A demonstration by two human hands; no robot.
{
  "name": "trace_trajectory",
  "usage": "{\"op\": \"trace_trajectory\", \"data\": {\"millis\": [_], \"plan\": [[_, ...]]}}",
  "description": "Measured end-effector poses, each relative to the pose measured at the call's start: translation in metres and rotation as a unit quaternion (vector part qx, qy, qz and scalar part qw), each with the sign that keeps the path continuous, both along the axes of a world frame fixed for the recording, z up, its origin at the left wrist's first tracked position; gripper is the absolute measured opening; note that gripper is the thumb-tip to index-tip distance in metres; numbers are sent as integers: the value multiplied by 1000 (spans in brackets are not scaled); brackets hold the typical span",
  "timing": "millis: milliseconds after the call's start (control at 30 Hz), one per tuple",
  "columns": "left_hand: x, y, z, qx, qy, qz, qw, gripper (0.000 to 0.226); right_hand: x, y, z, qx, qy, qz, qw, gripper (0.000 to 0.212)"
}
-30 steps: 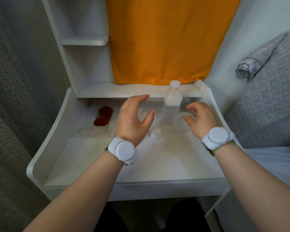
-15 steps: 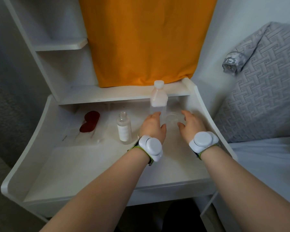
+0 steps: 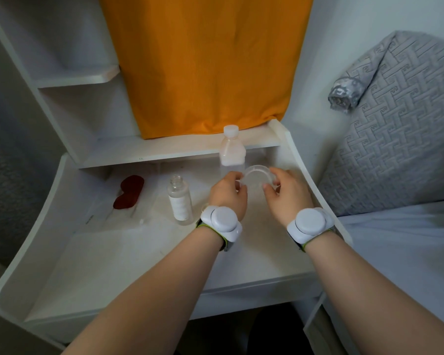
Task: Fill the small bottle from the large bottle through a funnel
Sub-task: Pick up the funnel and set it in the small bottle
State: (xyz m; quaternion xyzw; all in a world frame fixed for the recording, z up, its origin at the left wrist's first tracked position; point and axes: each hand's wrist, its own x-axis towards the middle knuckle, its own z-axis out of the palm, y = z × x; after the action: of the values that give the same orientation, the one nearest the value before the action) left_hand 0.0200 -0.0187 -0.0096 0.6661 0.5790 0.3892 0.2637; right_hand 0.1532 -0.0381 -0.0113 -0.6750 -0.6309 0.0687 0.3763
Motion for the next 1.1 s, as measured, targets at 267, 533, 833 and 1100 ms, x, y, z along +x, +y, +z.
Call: {"op": "trace_trajectory", "data": {"millis": [267,533,833,1100], "plan": [[-12,-11,30,-9,-188,-25,982,10,-5,-25,35,49,8,75,996,80],[-36,-36,70,60,-247,-56,966,12,-25,-41,74,133,13,96,986,78],[-112,-34,61,184,-146,50,971,17,-52,-36,97,103,194,201,955,73],[-135,-29,11,95,-113,17,989,51,-79,-22,88,57,270,213,937,87]]}}
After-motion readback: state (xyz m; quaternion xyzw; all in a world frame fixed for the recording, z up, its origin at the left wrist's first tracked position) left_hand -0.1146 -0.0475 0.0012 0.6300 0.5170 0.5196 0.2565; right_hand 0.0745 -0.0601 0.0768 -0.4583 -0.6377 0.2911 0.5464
